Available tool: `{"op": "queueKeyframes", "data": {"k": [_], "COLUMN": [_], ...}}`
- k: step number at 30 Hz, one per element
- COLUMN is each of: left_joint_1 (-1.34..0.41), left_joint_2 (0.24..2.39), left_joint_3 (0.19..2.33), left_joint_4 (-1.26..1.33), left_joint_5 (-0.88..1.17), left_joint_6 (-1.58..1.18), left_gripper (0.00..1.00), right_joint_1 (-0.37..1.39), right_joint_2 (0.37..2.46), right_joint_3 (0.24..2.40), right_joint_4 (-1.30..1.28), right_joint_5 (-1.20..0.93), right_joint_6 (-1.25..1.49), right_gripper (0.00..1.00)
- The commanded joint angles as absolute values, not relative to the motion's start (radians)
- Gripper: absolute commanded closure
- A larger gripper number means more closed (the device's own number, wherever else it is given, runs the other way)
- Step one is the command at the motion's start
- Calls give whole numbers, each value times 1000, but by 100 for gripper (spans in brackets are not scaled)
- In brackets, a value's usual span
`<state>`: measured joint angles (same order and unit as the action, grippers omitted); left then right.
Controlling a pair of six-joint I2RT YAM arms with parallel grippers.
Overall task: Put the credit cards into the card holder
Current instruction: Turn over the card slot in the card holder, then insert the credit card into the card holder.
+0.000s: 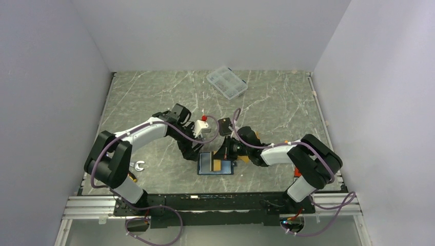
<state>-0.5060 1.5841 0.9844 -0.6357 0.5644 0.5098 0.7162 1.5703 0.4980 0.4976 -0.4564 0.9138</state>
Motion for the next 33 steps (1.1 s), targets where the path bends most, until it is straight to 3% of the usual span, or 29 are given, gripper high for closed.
{"op": "queueKeyframes", "data": {"k": [1,9,22,33], "left_joint_1": [-507,-520,-693,-734], "left_joint_2": [1489,1449,1442,1504], "left_joint_3": [977,937,878,829], "left_joint_4": [-620,-582,-470,-376], "left_joint_5": [552,565,426,307], "left_joint_6": [553,566,637,691], "left_gripper": [1,1,1,1], "right_joint_1": [714,737,739,721], "right_joint_2": [1610,1660,1686,1589], "right_joint_3": [521,546,513,482], "right_joint_4": [491,482,504,479], "right_joint_5": [-462,-456,-432,-413], "right_joint_6": [890,889,912,907], "right_gripper": [100,100,100,100]}}
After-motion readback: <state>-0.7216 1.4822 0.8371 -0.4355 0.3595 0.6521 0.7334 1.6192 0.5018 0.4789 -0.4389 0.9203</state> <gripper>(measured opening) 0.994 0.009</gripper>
